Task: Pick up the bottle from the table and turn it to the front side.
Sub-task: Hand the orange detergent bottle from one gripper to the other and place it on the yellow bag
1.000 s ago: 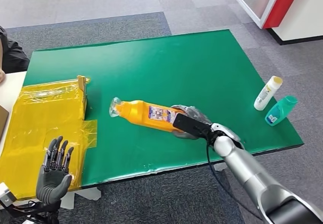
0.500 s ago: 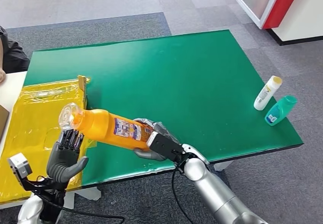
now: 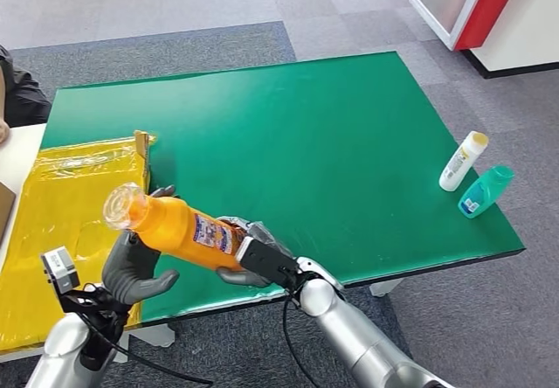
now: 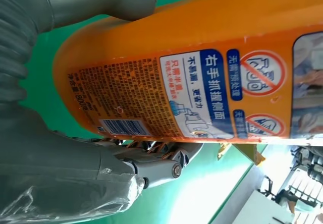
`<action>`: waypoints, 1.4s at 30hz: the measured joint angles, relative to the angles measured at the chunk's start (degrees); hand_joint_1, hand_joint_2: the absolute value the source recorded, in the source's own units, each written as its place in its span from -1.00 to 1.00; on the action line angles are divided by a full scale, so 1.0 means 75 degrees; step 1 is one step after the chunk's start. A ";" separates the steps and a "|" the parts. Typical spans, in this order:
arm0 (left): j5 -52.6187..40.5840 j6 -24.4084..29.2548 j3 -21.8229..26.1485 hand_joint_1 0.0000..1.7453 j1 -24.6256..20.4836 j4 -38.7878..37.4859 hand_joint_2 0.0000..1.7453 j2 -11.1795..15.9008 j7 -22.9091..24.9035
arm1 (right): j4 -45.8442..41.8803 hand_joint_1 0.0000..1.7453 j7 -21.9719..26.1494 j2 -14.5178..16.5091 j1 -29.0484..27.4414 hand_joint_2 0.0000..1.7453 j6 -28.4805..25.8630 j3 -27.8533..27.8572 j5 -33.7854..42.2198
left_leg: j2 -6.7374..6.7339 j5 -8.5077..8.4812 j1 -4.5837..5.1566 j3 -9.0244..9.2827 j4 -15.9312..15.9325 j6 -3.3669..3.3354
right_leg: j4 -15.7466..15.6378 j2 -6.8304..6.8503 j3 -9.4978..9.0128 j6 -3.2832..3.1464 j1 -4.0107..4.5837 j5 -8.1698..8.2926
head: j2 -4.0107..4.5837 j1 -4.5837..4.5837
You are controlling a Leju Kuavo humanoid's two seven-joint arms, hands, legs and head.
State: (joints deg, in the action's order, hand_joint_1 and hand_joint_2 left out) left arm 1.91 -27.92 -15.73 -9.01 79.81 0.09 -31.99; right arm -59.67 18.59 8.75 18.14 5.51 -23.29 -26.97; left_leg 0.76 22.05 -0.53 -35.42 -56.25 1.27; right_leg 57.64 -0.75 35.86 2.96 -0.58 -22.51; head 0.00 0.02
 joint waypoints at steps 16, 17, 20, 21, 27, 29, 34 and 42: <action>-0.0050 0.0385 -0.0097 1.00 -0.0014 0.0127 1.00 0.0117 0.0061 | 0.0253 1.00 0.0030 0.0054 -0.0027 1.00 -0.0061 -0.0157 -0.0064 | 0.0000 -0.0001 0.0000 0.0000 0.0000 0.0000 | 0.0000 0.0000 0.0000 0.0000 0.0000 0.0000 | 0.0000 -0.0001; -0.0069 0.0412 -0.0097 1.00 -0.0014 0.0136 1.00 0.0116 0.0078 | 0.0258 0.52 0.0030 0.0054 -0.0028 1.00 -0.0061 -0.0158 -0.0065 | 0.0000 -0.0001 0.0000 0.0000 0.0000 0.0000 | 0.0000 0.0000 0.0000 0.0000 0.0000 0.0000 | 0.0000 -0.0001; -0.0160 0.0501 -0.0097 1.00 -0.0008 0.0176 1.00 0.0116 0.0122 | 0.0264 -0.98 0.0027 0.0054 -0.0032 1.00 -0.0065 -0.0160 -0.0071 | 0.0000 0.0000 0.0000 0.0000 0.0000 0.0000 | 0.0000 0.0000 0.0001 0.0000 0.0000 0.0000 | 0.0000 0.0000; -0.0225 0.0555 -0.0097 1.00 -0.0006 0.0197 1.00 0.0115 0.0147 | 0.0264 -1.00 0.0023 0.0054 -0.0035 1.00 -0.0072 -0.0161 -0.0074 | -0.0001 0.0000 0.0000 0.0000 0.0000 0.0000 | 0.0000 0.0000 0.0001 0.0000 0.0000 0.0000 | 0.0000 -0.0001; -0.1527 0.1438 -0.0171 1.00 0.0002 0.0611 1.00 0.0127 0.0531 | 0.0185 -1.00 -0.0039 0.0047 -0.0137 1.00 -0.0186 -0.0061 -0.0076 | -0.0001 -0.0001 0.0000 0.0001 0.0000 0.0000 | -0.0001 0.0000 0.0003 0.0000 0.0000 0.0000 | 0.0000 0.0000; -0.2313 0.1935 -0.0248 1.00 -0.0019 0.0908 1.00 0.0144 0.0756 | 0.0073 -1.00 -0.0068 0.0037 -0.0241 1.00 -0.0213 0.0052 -0.0078 | -0.0001 -0.0001 0.0000 0.0000 0.0000 0.0000 | -0.0001 0.0000 0.0003 0.0000 0.0000 0.0000 | 0.0000 0.0001; -0.3985 0.2769 -0.0446 1.00 -0.0280 0.1588 1.00 0.0262 0.1321 | -0.0221 -1.00 -0.0109 0.0009 -0.0487 1.00 -0.0227 0.0396 -0.0098 | -0.0001 -0.0001 0.0000 0.0000 0.0000 0.0000 | -0.0001 0.0000 0.0003 -0.0001 0.0000 0.0001 | 0.0000 0.0000; -0.5469 0.2866 -0.0698 1.00 -0.1055 0.1993 1.00 0.0918 0.2244 | -0.0499 -1.00 -0.0111 -0.0023 -0.0697 1.00 -0.0216 0.0801 -0.0130 | -0.0002 -0.0006 -0.0001 0.0001 0.0000 0.0007 | 0.0001 -0.0001 0.0007 -0.0010 0.0003 0.0007 | 0.0000 -0.0001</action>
State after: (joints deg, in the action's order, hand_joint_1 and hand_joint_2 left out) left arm -39.11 -6.43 -20.97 -16.92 94.75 6.98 -15.16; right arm -63.42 17.76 8.58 12.91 3.89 -17.29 -27.95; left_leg 0.75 22.00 -0.53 -35.41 -56.25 1.33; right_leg 57.65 -0.76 35.91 2.89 -0.56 -22.46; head 0.00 0.01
